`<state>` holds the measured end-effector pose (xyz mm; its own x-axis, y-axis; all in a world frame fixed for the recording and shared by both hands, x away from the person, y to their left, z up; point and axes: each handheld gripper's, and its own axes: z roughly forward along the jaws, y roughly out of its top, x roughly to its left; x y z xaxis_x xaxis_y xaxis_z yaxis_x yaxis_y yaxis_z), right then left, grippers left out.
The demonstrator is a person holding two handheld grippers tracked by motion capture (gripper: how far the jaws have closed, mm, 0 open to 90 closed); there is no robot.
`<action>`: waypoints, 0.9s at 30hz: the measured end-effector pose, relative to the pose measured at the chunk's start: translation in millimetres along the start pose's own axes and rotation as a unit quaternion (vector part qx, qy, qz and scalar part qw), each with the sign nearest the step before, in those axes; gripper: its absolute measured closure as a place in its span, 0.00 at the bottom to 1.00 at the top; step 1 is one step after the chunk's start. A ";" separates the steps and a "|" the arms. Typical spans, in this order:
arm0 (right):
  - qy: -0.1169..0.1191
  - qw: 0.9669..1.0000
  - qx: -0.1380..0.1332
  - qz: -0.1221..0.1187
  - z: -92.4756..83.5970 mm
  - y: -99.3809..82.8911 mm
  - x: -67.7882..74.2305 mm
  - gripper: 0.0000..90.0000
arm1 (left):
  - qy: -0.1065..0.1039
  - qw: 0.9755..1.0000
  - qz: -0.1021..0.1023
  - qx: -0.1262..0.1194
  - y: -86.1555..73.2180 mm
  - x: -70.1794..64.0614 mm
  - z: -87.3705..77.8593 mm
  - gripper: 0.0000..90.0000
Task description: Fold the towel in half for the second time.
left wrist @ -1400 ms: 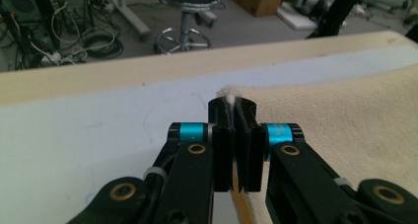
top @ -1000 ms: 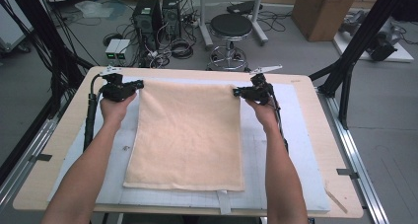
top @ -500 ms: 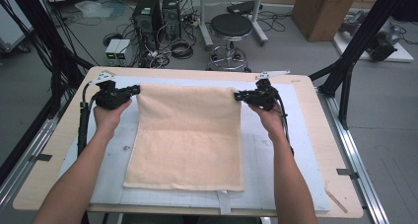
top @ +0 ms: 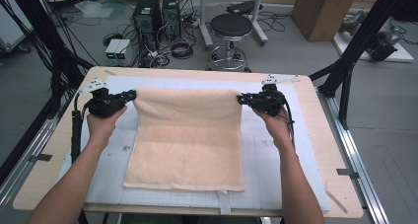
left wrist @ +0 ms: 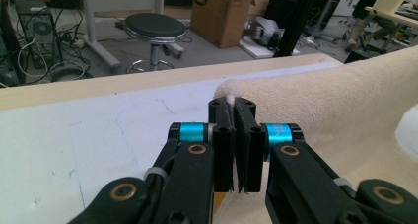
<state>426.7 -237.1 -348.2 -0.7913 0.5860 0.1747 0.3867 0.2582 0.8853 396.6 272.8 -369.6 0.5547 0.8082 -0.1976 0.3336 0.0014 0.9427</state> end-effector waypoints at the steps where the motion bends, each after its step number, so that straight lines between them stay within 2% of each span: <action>1: 0.001 1.000 0.001 -0.002 -1.5 -0.5 1.3 0.92 | -0.001 1.000 0.000 -0.001 -0.8 -2.2 -1.1 0.96; 8: 0.001 1.000 0.010 -0.014 -10.9 -8.1 12.0 0.93 | -0.005 1.000 0.019 -0.002 -4.2 -12.1 -9.2 0.96; 15: 0.003 0.999 0.010 -0.030 -17.5 -12.6 19.2 0.93 | -0.010 1.000 0.024 -0.005 -6.8 -17.0 -18.7 0.96; 18: 0.004 0.999 0.014 -0.030 -20.3 -13.3 23.3 0.93 | -0.013 1.000 0.025 -0.005 -9.2 -19.5 -23.3 0.96; 19: 0.003 0.999 0.011 -0.037 -21.3 -13.5 24.4 0.93 | -0.012 1.000 0.026 -0.006 -10.1 -20.3 -25.1 0.96; 24: 0.006 0.999 0.010 -0.048 -27.5 -17.8 35.8 0.93 | -0.018 0.999 0.033 -0.008 -14.8 -25.5 -36.1 0.96; 27: 0.010 0.999 0.012 -0.050 -32.4 -23.2 43.8 0.93 | -0.021 0.999 0.045 -0.007 -18.1 -30.4 -43.4 0.96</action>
<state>367.8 -242.3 -347.1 -0.8360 0.5405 0.0950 0.3161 0.3328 0.8885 340.7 273.7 -368.9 0.6142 0.7795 -0.1230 0.2708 -0.0618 0.9606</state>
